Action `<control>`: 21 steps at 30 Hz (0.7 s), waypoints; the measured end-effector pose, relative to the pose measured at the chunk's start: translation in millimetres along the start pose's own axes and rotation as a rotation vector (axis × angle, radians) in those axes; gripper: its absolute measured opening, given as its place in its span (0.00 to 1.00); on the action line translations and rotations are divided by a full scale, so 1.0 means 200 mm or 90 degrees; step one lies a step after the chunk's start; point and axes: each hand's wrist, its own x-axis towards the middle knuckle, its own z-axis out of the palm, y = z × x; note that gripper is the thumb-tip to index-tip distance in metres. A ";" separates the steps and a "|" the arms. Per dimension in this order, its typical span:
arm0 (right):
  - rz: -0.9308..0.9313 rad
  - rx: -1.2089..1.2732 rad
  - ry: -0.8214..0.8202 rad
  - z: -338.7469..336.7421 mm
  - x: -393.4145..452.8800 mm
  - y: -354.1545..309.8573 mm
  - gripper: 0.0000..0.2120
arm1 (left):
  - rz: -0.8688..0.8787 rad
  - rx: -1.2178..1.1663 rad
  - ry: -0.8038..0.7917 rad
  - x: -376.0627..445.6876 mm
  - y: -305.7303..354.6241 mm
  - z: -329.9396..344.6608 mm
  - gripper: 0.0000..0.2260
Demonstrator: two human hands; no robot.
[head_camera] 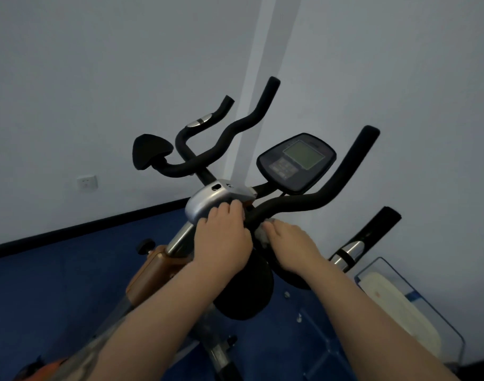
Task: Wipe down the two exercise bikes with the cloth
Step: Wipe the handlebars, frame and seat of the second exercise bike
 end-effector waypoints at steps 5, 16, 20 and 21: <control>-0.038 -0.141 0.016 0.03 -0.13 0.08 0.16 | 0.075 0.090 0.004 0.05 0.07 0.05 0.07; -0.119 -0.029 0.056 -0.01 -0.33 0.15 0.11 | 0.140 0.100 0.049 -0.03 0.05 0.05 0.08; -0.101 -0.106 0.223 -0.08 -0.36 0.25 0.14 | 0.242 0.045 -0.042 -0.07 0.21 0.14 0.10; -0.066 -0.061 0.278 -0.05 -0.36 0.24 0.11 | 0.241 0.032 -0.046 -0.06 0.23 0.15 0.10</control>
